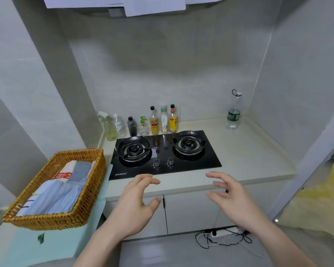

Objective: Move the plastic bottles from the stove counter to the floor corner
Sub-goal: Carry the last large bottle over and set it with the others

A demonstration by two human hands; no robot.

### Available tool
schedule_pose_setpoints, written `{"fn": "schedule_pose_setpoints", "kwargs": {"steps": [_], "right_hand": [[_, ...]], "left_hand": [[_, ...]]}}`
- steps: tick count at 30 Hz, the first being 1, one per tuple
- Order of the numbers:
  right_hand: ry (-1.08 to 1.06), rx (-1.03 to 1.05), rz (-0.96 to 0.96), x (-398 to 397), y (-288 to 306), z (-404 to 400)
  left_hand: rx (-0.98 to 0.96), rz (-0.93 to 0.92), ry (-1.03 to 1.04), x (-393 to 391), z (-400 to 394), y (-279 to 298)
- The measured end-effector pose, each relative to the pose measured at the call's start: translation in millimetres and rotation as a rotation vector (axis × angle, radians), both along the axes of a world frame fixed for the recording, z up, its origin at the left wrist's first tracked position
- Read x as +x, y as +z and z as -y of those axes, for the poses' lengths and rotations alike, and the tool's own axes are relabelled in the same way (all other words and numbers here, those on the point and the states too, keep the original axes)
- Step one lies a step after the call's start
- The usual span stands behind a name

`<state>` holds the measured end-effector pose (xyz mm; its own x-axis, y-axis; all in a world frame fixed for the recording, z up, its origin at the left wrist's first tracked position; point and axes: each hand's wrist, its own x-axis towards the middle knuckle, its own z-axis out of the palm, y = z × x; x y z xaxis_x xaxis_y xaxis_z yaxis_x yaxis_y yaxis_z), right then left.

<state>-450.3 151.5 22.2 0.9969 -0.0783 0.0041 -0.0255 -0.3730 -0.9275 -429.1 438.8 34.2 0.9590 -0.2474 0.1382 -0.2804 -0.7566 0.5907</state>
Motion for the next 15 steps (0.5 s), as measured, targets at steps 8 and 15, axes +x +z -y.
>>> {"fn": "schedule_pose_setpoints", "kwargs": {"steps": [8, 15], "right_hand": [[-0.026, -0.006, -0.007, 80, -1, 55], [-0.084, -0.029, -0.021, 159, 2, 92]], "left_hand": [[0.016, -0.031, 0.008, 85, 42, -2], [-0.030, -0.067, -0.050, 190, 78, -17]]}}
